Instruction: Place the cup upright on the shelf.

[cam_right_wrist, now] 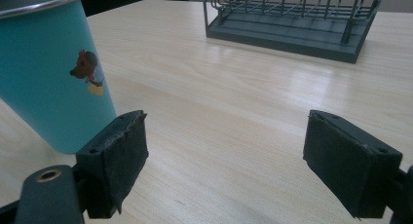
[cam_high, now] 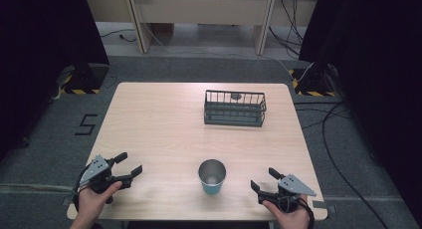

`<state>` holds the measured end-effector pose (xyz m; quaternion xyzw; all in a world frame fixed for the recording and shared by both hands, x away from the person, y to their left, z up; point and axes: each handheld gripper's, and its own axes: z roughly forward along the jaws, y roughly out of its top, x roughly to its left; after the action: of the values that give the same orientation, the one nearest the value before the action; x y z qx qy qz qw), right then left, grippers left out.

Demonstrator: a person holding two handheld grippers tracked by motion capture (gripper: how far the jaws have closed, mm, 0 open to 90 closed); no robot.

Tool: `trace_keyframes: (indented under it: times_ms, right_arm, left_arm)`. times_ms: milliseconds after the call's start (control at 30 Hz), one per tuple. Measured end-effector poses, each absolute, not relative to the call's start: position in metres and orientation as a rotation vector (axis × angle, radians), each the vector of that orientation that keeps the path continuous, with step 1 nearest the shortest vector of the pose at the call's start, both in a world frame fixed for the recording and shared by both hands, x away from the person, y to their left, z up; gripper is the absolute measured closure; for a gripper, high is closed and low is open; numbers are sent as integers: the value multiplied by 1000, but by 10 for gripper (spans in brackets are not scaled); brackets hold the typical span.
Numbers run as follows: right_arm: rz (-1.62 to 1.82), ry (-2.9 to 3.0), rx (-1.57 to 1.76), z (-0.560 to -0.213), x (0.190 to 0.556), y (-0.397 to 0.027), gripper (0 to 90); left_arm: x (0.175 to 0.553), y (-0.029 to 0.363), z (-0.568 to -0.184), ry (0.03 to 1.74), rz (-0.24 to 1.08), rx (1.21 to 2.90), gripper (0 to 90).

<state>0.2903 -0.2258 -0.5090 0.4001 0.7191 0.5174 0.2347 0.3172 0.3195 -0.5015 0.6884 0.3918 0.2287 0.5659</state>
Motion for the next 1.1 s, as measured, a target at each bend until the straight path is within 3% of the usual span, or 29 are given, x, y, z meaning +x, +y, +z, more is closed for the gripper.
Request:
trace_keyframes:
  times_ms: [1100]
  right_arm:
    - [1532, 2107, 896, -493, 284, -176, 167]
  left_arm:
    - [318, 320, -502, 929, 538, 1610, 163]
